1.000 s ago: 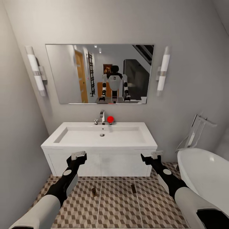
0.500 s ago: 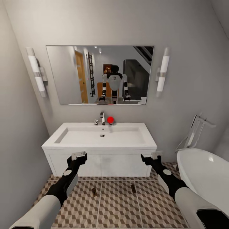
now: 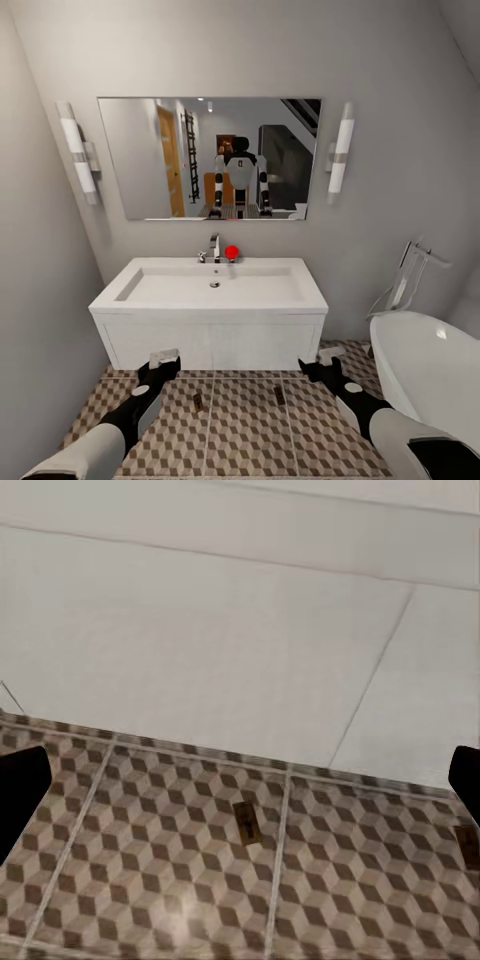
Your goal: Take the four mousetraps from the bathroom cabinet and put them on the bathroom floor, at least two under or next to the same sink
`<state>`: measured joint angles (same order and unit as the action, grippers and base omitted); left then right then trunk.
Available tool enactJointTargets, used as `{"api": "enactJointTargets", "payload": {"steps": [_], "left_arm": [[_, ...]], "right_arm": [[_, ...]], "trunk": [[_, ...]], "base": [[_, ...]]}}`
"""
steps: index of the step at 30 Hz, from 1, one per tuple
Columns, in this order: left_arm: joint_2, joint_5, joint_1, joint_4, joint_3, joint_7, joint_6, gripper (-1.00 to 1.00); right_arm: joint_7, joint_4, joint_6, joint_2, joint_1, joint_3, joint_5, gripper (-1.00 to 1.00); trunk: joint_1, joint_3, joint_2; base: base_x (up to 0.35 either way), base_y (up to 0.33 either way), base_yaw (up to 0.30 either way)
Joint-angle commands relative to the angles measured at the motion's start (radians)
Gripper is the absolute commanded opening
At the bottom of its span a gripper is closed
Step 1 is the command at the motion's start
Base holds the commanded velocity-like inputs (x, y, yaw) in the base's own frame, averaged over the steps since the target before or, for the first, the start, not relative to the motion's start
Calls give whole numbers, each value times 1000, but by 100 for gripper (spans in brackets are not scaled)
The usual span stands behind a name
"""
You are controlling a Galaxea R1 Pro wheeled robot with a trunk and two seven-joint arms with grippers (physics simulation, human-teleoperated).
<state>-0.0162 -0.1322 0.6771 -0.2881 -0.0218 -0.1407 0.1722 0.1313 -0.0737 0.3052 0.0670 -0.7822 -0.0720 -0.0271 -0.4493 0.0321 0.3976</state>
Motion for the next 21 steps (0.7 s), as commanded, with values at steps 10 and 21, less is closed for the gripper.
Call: {"api": "enactJointTargets", "payload": {"steps": [10, 21], "left_arm": [[-3, -10, -2, 256, -1, -2, 146, 100], [5, -8, -25, 361, 2, -2, 179, 100]], "right_arm": [[-3, 127, 4, 2, 10, -6, -8, 100], [-5, 144, 3, 12, 65, -6, -8, 100]], "trunk": [[-1, 2, 2], [-1, 2, 2]], "base": [[0, 0, 0], [0, 0, 0]]}}
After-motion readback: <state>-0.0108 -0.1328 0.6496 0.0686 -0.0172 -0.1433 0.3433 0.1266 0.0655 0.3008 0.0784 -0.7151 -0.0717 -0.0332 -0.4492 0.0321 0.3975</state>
